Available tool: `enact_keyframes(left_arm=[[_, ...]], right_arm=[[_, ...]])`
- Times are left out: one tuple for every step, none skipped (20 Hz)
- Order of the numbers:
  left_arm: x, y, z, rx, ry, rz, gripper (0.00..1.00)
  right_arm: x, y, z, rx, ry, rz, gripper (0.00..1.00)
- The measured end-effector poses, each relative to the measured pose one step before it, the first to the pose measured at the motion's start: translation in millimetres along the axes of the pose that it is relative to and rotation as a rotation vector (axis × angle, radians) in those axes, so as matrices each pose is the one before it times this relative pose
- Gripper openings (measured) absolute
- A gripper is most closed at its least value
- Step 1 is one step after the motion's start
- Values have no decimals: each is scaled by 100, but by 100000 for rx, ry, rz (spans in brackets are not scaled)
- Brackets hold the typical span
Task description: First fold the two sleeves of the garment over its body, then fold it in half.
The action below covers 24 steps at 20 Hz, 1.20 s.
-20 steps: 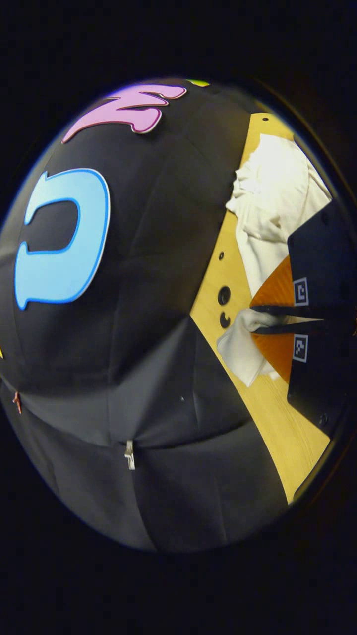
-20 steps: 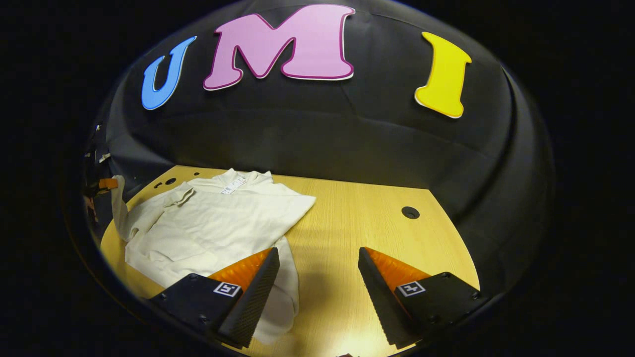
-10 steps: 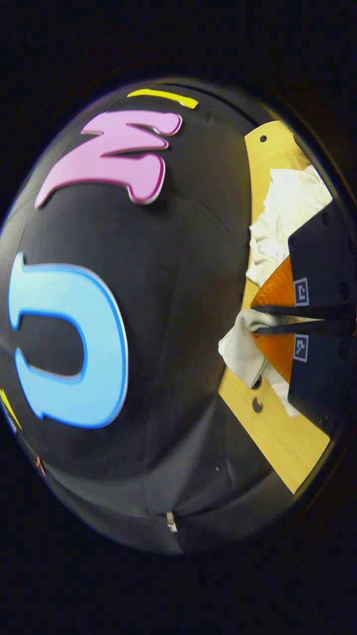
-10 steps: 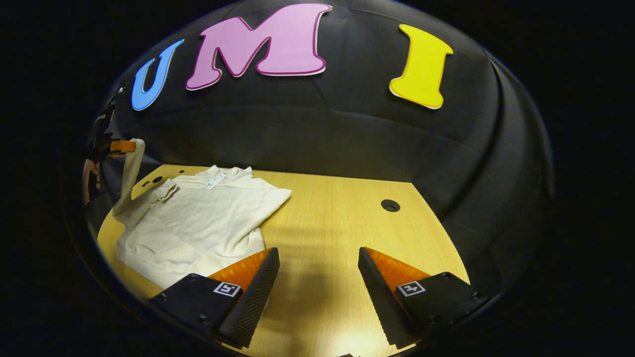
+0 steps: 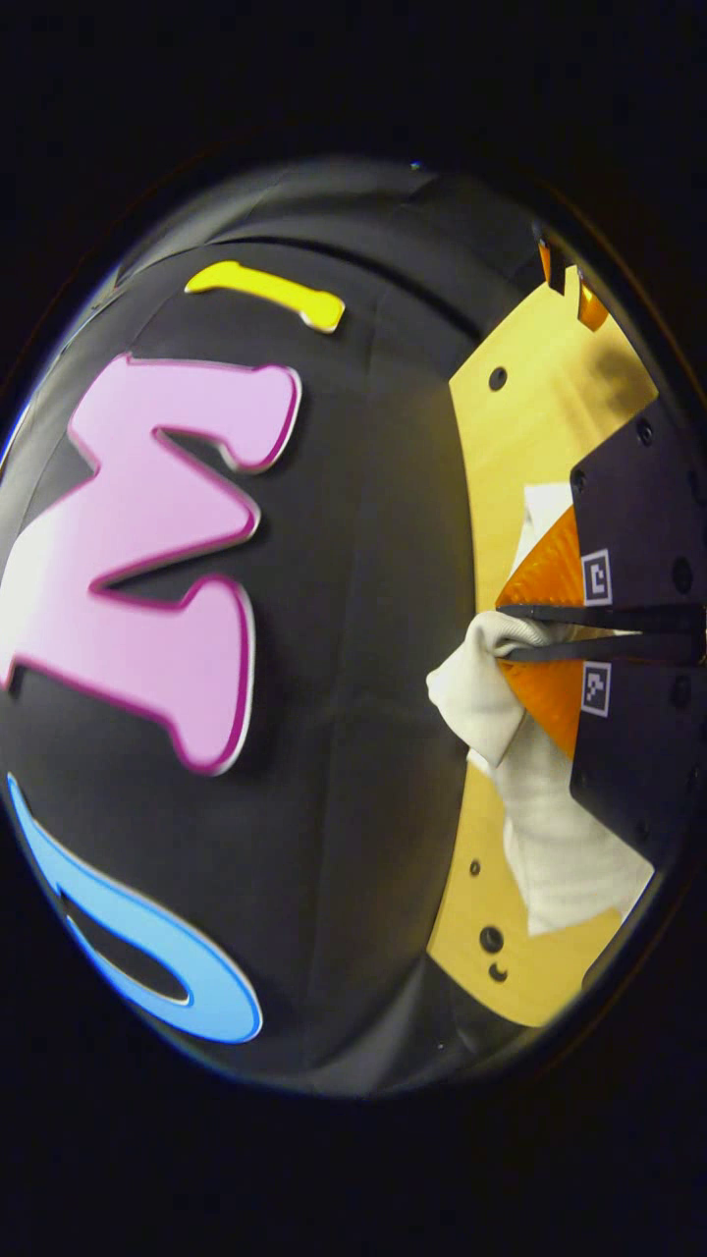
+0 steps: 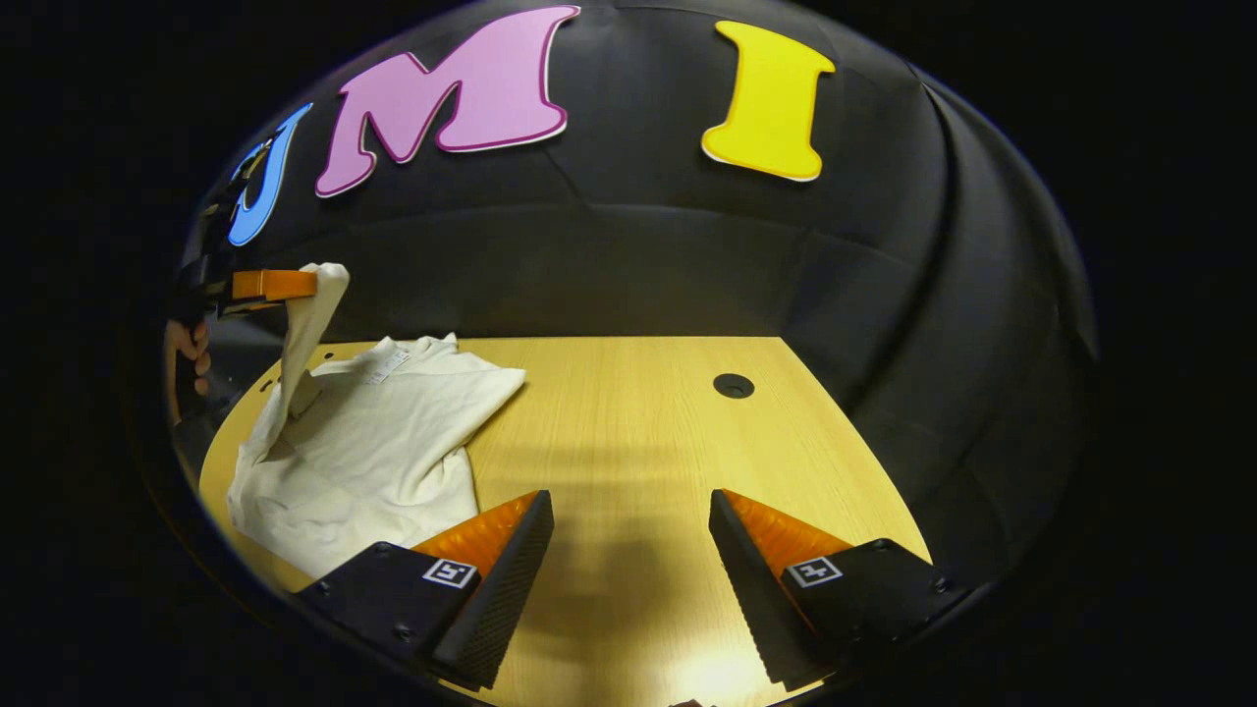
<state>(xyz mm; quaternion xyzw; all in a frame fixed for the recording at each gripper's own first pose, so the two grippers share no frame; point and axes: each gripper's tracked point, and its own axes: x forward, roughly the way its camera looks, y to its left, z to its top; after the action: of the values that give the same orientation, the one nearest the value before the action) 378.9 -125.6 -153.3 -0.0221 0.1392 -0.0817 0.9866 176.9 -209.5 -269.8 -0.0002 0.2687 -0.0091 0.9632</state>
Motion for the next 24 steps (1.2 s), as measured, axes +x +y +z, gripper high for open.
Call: enact_keyframes(left_arm=[[219,-1593,-691,425,1761,-2244,6],[472,-1372,-489,202,1707,-2373,6],[362,-1243,-537,-231,1335,-2103,6],[448,-1098,-535,-157,793,-2044,6],[387,-882,-433,215,756,-1782,6],[435,-518,-674,757,1103,-603,6],[277,-626,-743,1041,2159,-616,6],[283,-448,-758,631,2376,-505,9],[43,-224,-743,-119,2715,-827,12],[-415,-378,-517,-1139,1204,-3342,19],[-523,-308,95,-1256,-959,-1942,26],[-962,-205,610,-962,-1667,-2140,41],[-1155,-64,617,-201,-1782,-1024,55],[-1292,790,340,1142,-1034,1429,70],[-1672,777,257,1853,-253,1370,85],[-1612,1198,-65,1851,90,1850,98],[-1643,1351,25,1796,-47,2360,97],[-1543,1411,-333,1414,-407,2219,98],[-1764,1346,-321,1140,-70,1936,98],[-1471,1231,-587,602,818,2074,98],[-1470,1578,-846,-188,1324,2262,97],[-1406,1593,-1275,-787,1596,2187,97],[-1237,1618,-1432,-1378,1932,2005,98],[-1013,1603,-1494,-2079,2191,1997,97]], right_arm=[[-201,-216,-44,1260,273,-127,98],[-204,-96,-115,1364,70,27,98],[-120,-96,-97,1208,29,-184,98],[-103,-91,-156,1040,38,-330,98],[-170,51,-247,1019,254,-261,98],[-172,109,-321,757,479,-32,98],[-161,193,-344,429,728,-5,98],[-126,254,-413,197,721,159,98],[-166,276,-282,116,728,-59,98],[-281,350,-232,186,642,-4,98],[-333,556,-79,77,272,406,98],[-387,512,129,-102,-334,279,98],[-493,553,249,-93,-617,200,98],[-406,754,75,264,-66,443,98],[-514,768,-1,587,403,458,98],[-435,826,-103,881,461,637,98],[-499,853,-138,773,449,502,98],[-469,811,-243,500,599,263,99],[-461,837,-200,522,574,164,99],[-401,799,-357,525,960,331,99],[-299,895,-452,697,997,536,99],[-248,781,-443,784,1241,645,99],[-121,662,-536,776,1473,355,99],[-5,519,-575,606,1398,-60,99]])
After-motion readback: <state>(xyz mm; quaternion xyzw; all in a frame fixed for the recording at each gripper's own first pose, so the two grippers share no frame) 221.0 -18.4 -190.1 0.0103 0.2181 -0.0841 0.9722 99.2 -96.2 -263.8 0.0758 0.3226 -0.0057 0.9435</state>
